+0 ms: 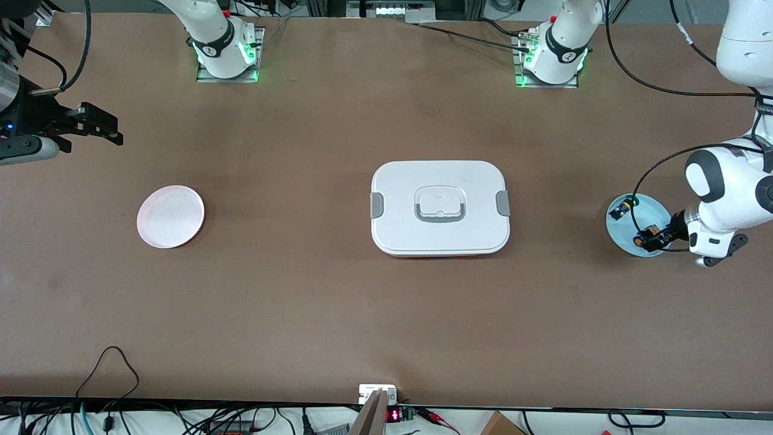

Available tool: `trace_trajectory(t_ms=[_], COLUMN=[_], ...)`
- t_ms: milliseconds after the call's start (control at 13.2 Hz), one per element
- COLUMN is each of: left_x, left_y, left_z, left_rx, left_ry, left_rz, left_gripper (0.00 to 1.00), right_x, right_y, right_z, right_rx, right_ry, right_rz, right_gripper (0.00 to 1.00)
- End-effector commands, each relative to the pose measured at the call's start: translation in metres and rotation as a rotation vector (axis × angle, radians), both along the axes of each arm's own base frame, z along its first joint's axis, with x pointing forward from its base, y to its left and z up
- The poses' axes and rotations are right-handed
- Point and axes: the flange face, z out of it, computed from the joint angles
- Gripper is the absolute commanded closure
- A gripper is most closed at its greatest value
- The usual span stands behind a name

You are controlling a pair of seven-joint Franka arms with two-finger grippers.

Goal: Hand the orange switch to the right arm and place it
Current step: 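Close the left gripper on the orange switch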

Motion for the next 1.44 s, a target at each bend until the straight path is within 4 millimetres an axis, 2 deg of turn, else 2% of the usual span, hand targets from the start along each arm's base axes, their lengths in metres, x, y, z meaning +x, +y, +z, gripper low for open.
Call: trace_trajectory(t_ms=[0,303,681,832,1059,1210,1361], left_x=[-0.007,-0.008,-0.011,-0.011,-0.010,-0.006,-0.002], left_y=[-0.004,-0.004,-0.005,-0.006,-0.006,-0.007,-0.010], left_z=[-0.010,-0.012,-0.025,-0.025,-0.021,-0.013,0.005], left_rx=[-0.008,-0.009,-0.025,-0.028,-0.027,-0.025,-0.018], left_ry=[0.006,0.009,0.026,0.027,0.028,0.017,-0.001], left_rz=[-0.001,-0.001,0.014,0.014,0.009,0.000,-0.009], left_gripper=[0.01,0.01,0.04,0.13,0.46,0.51,0.54], right_x=[0.000,0.000,0.000,0.000,0.000,0.000,0.000], right_y=[-0.001,-0.001,-0.001,-0.001,-0.001,-0.001,-0.001], right_z=[0.006,0.006,0.005,0.005,0.005,0.005,0.005], right_rx=[0.012,0.012,0.012,0.012,0.012,0.012,0.012], right_ry=[-0.003,-0.003,-0.002,-0.002,-0.002,-0.002,-0.002], right_rz=[-0.001,-0.001,-0.001,-0.001,-0.001,-0.001,-0.001], right_gripper=[0.00,0.00,0.00,0.00,0.00,0.00,0.00])
